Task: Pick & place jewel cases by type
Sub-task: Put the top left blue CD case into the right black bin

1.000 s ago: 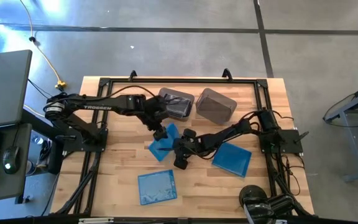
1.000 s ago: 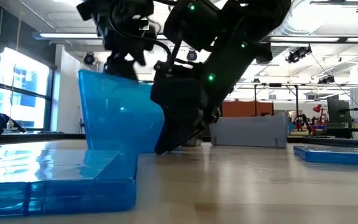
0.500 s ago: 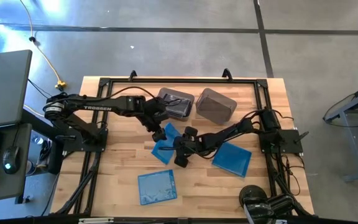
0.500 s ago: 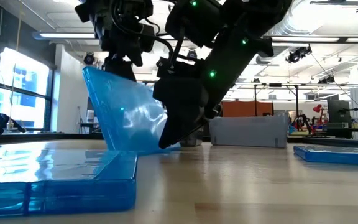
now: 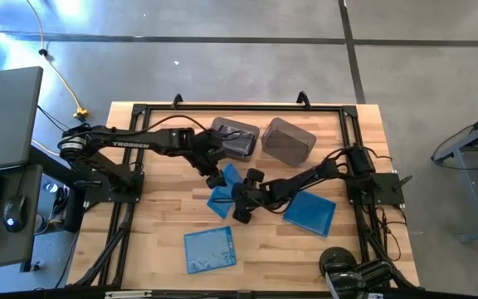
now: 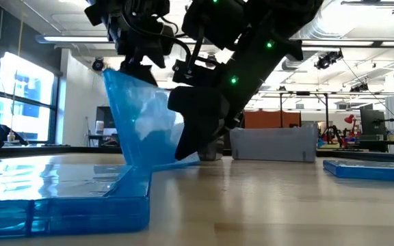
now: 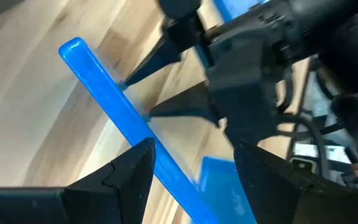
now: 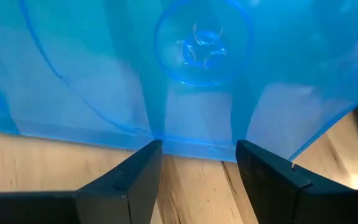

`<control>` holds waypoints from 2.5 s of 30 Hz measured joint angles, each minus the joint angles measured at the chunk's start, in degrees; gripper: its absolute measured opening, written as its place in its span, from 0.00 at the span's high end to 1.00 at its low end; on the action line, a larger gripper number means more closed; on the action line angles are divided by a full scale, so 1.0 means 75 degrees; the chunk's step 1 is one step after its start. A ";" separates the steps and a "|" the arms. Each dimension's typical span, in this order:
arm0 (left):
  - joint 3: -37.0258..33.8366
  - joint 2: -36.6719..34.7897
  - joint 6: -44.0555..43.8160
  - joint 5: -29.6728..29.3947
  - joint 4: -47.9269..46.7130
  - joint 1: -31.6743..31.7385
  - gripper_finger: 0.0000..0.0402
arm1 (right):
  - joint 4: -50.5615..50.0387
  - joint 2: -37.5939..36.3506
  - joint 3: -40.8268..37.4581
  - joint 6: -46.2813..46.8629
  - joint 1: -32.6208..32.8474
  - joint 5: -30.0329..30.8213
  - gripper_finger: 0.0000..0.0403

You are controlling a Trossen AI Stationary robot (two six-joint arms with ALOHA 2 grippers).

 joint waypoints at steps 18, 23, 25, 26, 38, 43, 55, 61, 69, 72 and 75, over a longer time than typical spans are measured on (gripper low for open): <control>0.0022 0.1029 -0.0321 0.1526 0.2569 -0.0161 0.45 | -0.1434 -0.0296 0.0038 0.1137 0.0557 0.0347 0.49; 0.0053 0.1036 -0.0524 0.1686 0.2747 -0.0340 0.45 | -0.1771 -0.0293 0.0026 0.1386 0.0577 0.0534 0.49; 0.0158 0.1038 -0.0595 0.1714 0.2502 -0.0403 0.45 | -0.1785 -0.0293 0.0026 0.1386 0.0627 0.0528 0.49; 0.0205 0.1040 -0.0587 0.1713 0.2389 -0.0463 0.45 | -0.1797 -0.0293 0.0026 0.1389 0.0644 0.0482 0.49; 0.0690 0.1040 0.0050 0.1752 0.2059 -0.0449 0.45 | -0.1957 -0.0290 0.0026 0.1389 0.0916 0.0811 0.49; 0.1239 0.1030 0.0250 0.1824 0.1586 -0.0446 0.45 | -0.1960 -0.0285 0.0026 0.1389 0.0916 0.0811 0.49; 0.2138 0.1026 0.0962 -0.0236 -0.2539 -0.0847 0.45 | -0.1963 -0.0285 0.0023 0.1387 0.0922 0.0816 0.49; 0.2144 0.1026 0.0275 -0.0736 -0.2246 -0.1367 0.45 | -0.1963 -0.0282 0.0023 0.1388 0.0922 0.0810 0.49; 0.2147 0.1110 -0.0228 -0.1511 -0.2147 -0.2058 0.45 | -0.1963 -0.0282 0.0023 0.1386 0.0922 0.0816 0.49; 0.2151 0.1107 -0.0362 -0.1785 -0.1875 -0.2301 0.45 | -0.1960 -0.0282 0.0023 0.1388 0.0922 0.0816 0.49; 0.2149 0.1107 -0.0573 -0.2051 -0.1827 -0.2430 0.45 | -0.1960 -0.0282 0.0021 0.1386 0.0922 0.0817 0.49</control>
